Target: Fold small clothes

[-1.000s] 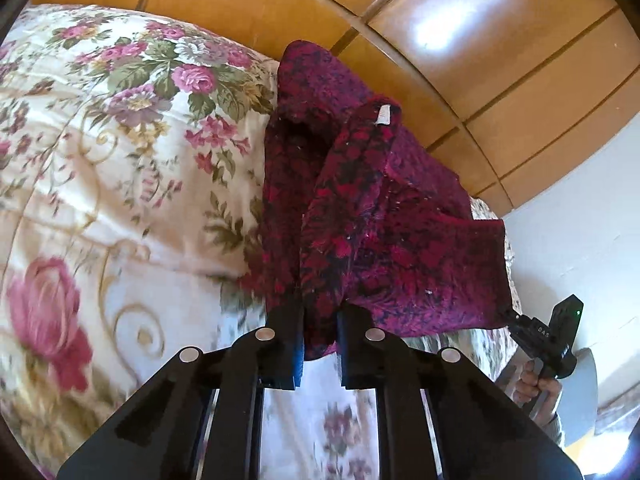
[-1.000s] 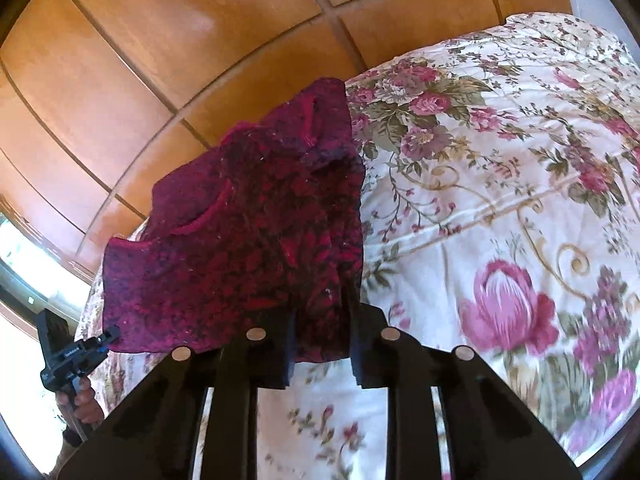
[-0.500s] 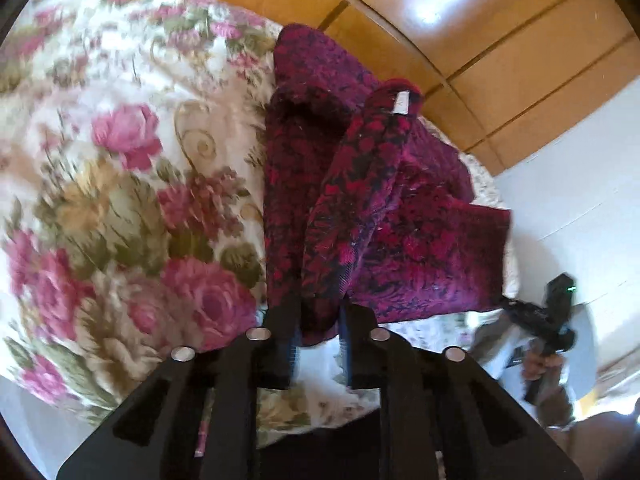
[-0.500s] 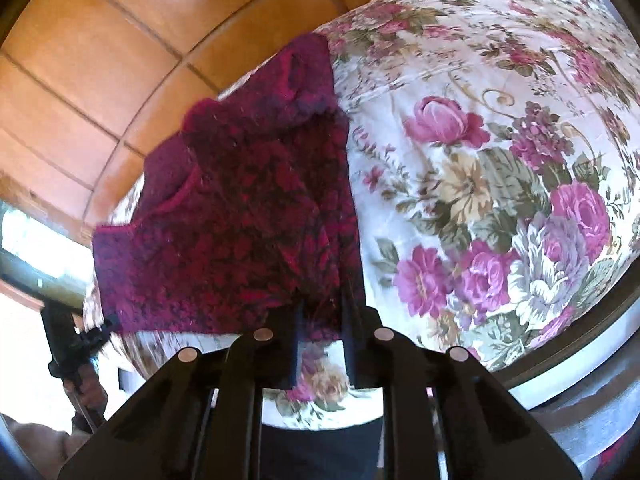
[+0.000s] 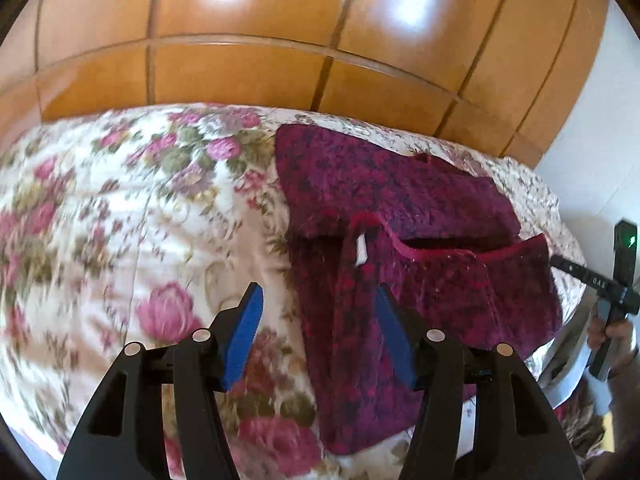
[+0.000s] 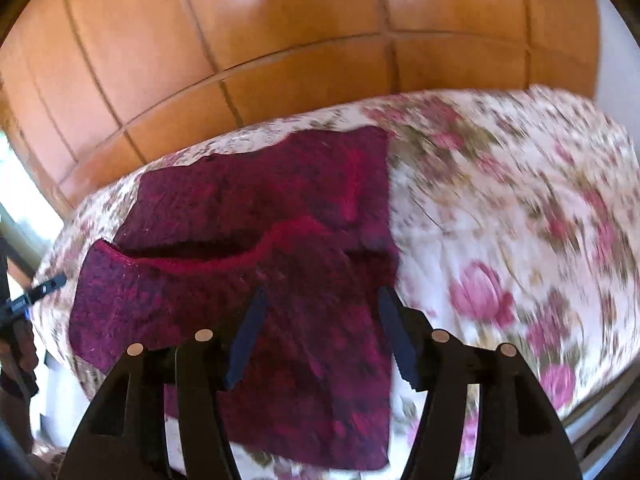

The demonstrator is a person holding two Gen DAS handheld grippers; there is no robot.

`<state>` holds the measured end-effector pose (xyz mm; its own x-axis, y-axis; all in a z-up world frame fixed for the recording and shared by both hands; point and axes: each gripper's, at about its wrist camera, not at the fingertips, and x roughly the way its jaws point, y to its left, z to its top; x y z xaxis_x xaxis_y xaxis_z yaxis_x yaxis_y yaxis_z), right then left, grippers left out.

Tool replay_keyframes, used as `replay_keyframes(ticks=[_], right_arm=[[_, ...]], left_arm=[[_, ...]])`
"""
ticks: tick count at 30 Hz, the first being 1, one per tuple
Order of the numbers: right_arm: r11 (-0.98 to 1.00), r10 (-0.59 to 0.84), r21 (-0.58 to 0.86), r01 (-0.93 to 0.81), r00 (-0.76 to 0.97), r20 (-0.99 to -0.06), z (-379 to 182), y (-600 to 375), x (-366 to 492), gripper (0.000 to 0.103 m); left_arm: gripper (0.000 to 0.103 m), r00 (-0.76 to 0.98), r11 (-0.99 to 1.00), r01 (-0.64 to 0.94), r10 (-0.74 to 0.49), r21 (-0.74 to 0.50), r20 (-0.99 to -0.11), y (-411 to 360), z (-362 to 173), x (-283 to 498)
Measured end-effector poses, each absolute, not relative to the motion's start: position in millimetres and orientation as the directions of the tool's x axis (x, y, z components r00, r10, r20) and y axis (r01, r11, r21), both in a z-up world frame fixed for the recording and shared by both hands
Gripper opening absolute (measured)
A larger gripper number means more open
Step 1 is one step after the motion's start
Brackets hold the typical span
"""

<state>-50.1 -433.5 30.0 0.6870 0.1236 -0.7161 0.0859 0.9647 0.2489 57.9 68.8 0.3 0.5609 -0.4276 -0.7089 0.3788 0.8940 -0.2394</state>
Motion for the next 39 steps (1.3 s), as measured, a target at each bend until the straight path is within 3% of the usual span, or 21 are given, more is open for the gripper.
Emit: replay_keyframes(ticks=[4, 8, 14, 17, 18, 20, 26, 28, 29, 30, 31, 34, 36, 39], right_arm=[[0.986, 0.072, 0.155, 0.063, 0.680, -0.730, 22, -418, -29, 0.055], [0.991, 0.016, 0.102, 0.092, 0.658, -0.753, 11, -419, -17, 0.038], [0.984, 0.032, 0.137, 0.115, 0.641, -0.767, -1, -431, -10, 0.041], [0.981, 0.034, 0.148, 0.126, 0.638, -0.769, -4, -435, -8, 0.052], [0.979, 0.032, 0.152, 0.134, 0.639, -0.769, -5, -437, -8, 0.059], [0.973, 0.031, 0.168, 0.156, 0.637, -0.770, -9, -445, -7, 0.060], [0.971, 0.033, 0.175, 0.163, 0.634, -0.773, -15, -451, -5, 0.060], [0.972, 0.037, 0.174, 0.158, 0.629, -0.776, -20, -451, -3, 0.050], [0.974, 0.040, 0.171, 0.151, 0.628, -0.778, -22, -449, -2, 0.043], [0.976, 0.039, 0.165, 0.142, 0.631, -0.775, -22, -446, -2, 0.034], [0.979, 0.045, 0.159, 0.124, 0.636, -0.771, -20, -442, -3, 0.031], [0.987, 0.014, 0.113, 0.115, 0.636, -0.771, -20, -435, -2, 0.035], [0.987, -0.020, 0.086, 0.135, 0.638, -0.770, -20, -435, -3, 0.050], [0.986, -0.035, 0.078, 0.145, 0.647, -0.761, -13, -436, -6, 0.050]], left_arm=[[0.056, 0.550, 0.879, 0.437, -0.430, -0.192, -0.716, 45, 1, 72], [0.056, 0.536, 0.870, 0.470, -0.415, -0.148, -0.735, 27, -7, 82], [0.056, 0.533, 0.861, 0.489, -0.421, -0.139, -0.734, 17, -11, 88], [0.033, 0.520, 0.855, 0.507, -0.408, -0.113, -0.750, 10, -19, 90], [0.031, 0.516, 0.856, 0.506, -0.400, -0.107, -0.757, 9, -24, 92], [0.021, 0.517, 0.868, 0.485, -0.384, -0.108, -0.765, 11, -32, 96], [0.021, 0.507, 0.894, 0.430, -0.351, -0.122, -0.787, 14, -47, 102], [0.021, 0.532, 0.887, 0.448, -0.365, -0.112, -0.764, 11, -42, 95], [0.027, 0.536, 0.883, 0.454, -0.377, -0.119, -0.755, 11, -40, 93], [0.040, 0.530, 0.878, 0.460, -0.390, -0.132, -0.753, 12, -38, 92], [0.044, 0.528, 0.877, 0.460, -0.397, -0.140, -0.751, 13, -37, 92], [0.047, 0.536, 0.875, 0.457, -0.415, -0.162, -0.735, 16, -35, 89], [0.047, 0.539, 0.880, 0.449, -0.406, -0.155, -0.738, 16, -36, 88], [0.047, 0.570, 0.881, 0.456, -0.396, -0.124, -0.720, 19, -30, 83]])
